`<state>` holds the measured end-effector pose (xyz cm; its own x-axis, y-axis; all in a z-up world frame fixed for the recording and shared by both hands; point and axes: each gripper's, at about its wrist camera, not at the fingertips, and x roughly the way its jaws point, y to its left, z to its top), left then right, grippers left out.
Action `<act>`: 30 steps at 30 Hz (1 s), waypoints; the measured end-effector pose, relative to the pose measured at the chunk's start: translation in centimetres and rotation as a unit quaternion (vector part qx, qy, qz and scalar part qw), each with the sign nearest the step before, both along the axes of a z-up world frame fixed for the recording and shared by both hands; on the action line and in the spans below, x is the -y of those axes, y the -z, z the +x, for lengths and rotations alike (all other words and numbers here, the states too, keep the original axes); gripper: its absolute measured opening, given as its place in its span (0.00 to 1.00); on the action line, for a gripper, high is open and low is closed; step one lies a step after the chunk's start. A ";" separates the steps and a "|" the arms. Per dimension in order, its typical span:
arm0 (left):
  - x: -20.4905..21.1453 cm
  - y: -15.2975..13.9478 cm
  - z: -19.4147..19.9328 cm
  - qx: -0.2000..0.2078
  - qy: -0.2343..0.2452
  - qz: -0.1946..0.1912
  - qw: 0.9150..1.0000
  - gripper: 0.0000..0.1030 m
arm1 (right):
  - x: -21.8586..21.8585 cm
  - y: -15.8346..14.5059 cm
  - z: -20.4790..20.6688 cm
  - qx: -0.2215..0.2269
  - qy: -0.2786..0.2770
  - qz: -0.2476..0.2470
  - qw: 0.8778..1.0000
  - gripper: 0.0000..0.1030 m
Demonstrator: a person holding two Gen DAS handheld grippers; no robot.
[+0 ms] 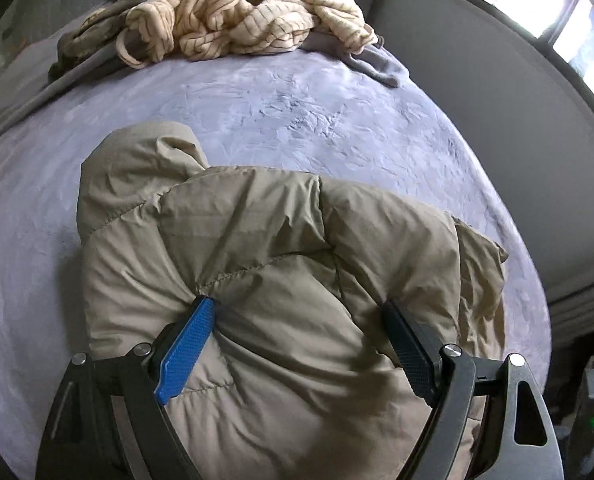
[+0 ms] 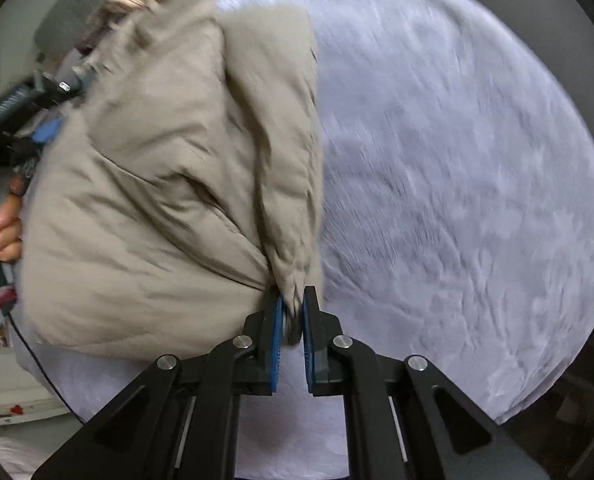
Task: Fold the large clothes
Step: 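Fold the lifted jacket over with the left tool while the right tool pinches the hood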
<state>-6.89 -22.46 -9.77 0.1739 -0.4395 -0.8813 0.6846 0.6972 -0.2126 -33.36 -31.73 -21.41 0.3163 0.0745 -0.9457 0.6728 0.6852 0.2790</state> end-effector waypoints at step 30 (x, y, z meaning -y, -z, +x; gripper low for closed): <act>0.4 1.2 -0.3 0.022 0.015 0.033 0.999 0.85 | 10.5 1.1 11.7 0.123 0.068 0.116 0.983 0.05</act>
<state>-7.19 -22.81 -10.93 0.2005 -0.3855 -0.9007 0.7136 0.6874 -0.1353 -21.63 -42.28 -22.52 0.5560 0.2200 -0.8016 0.6457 0.4930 0.5832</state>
